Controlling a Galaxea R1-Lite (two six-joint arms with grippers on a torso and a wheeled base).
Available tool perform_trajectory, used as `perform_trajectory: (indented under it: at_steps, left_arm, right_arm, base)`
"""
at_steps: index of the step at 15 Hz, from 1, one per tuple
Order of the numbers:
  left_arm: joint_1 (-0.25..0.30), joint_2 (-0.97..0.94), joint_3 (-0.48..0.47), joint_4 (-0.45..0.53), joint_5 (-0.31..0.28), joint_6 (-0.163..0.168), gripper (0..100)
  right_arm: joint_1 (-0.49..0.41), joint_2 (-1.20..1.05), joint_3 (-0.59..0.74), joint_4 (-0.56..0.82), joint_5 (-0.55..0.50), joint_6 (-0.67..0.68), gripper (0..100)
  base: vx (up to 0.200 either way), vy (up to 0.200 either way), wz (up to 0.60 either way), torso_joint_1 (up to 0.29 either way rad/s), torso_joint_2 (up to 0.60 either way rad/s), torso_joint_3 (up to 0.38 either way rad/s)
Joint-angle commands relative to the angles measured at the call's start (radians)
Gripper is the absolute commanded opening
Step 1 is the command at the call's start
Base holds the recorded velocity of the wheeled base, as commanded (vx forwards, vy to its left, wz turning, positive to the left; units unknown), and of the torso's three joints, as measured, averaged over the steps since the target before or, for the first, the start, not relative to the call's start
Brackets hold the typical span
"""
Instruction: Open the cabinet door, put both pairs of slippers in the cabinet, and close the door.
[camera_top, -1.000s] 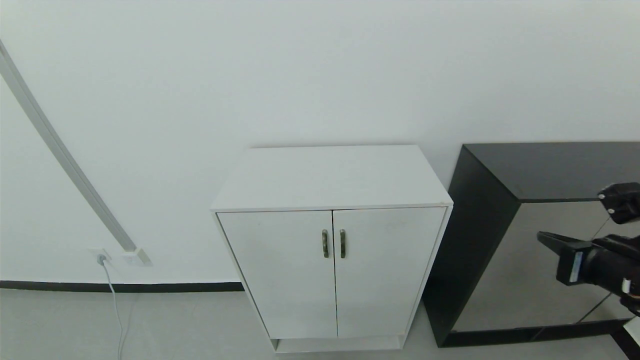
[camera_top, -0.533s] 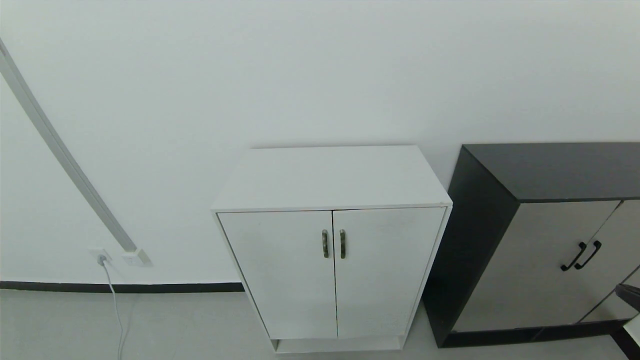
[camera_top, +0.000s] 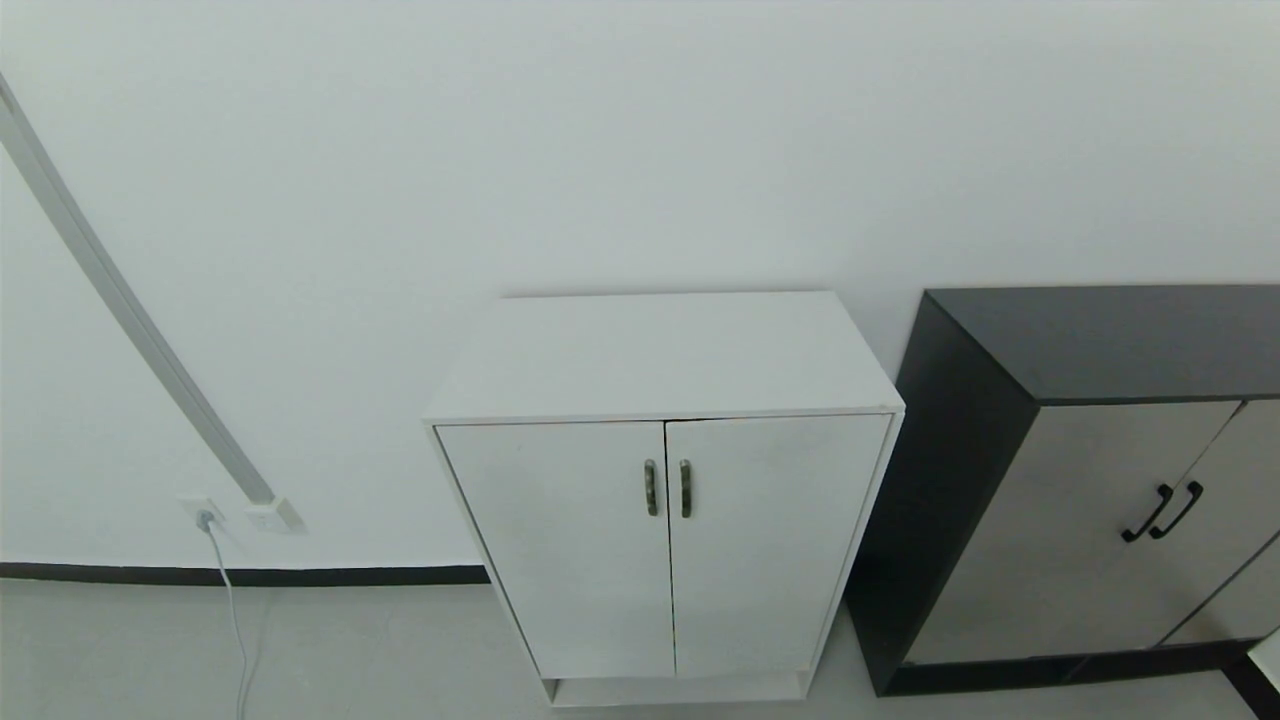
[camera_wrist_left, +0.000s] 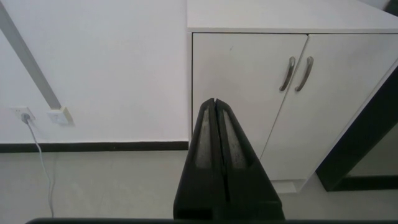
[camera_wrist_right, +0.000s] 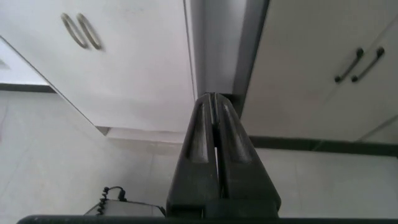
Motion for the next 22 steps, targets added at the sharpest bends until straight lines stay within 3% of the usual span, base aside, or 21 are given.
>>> perform_trajectory:
  at_steps: [1, 9, 12, 15, 17, 20, 22]
  left_arm:
    - [0.0, 0.001, 0.0, 0.0, 0.001, -0.002, 0]
    - [0.0, 0.001, 0.0, 0.0, 0.002, -0.006, 0]
    - [0.0, 0.001, 0.0, 0.0, 0.002, -0.006, 0]
    - [0.0, 0.001, 0.0, 0.0, 0.002, -0.006, 0]
    - [0.0, 0.001, 0.0, 0.0, 0.002, -0.006, 0]
    - [0.0, 0.001, 0.0, 0.0, 0.002, -0.006, 0]
    - [0.0, 0.001, 0.0, 0.0, 0.002, -0.006, 0]
  right_arm:
    - [0.0, -0.108, 0.016, 0.035, 0.0, 0.0, 0]
    - [-0.009, -0.267, 0.132, 0.036, -0.039, -0.001, 0]
    - [-0.029, -0.249, 0.132, 0.033, -0.157, -0.001, 0]
    - [-0.043, -0.298, 0.134, 0.029, -0.175, 0.0, 0]
    - [-0.041, -0.298, 0.14, 0.016, -0.152, 0.0, 0]
    - [-0.041, -0.298, 0.144, 0.013, -0.009, 0.0, 0]
    - [-0.041, -0.298, 0.154, 0.003, -0.002, -0.018, 0]
  base:
    - [0.0, 0.0, 0.0, 0.0, 0.0, 0.0]
    - [0.0, 0.0, 0.0, 0.0, 0.0, 0.0]
    - [0.0, 0.0, 0.0, 0.0, 0.0, 0.0]
    - [0.0, 0.0, 0.0, 0.0, 0.0, 0.0]
    - [0.0, 0.0, 0.0, 0.0, 0.0, 0.0]
    - [0.0, 0.0, 0.0, 0.0, 0.0, 0.0]
    - [0.0, 0.0, 0.0, 0.0, 0.0, 0.0]
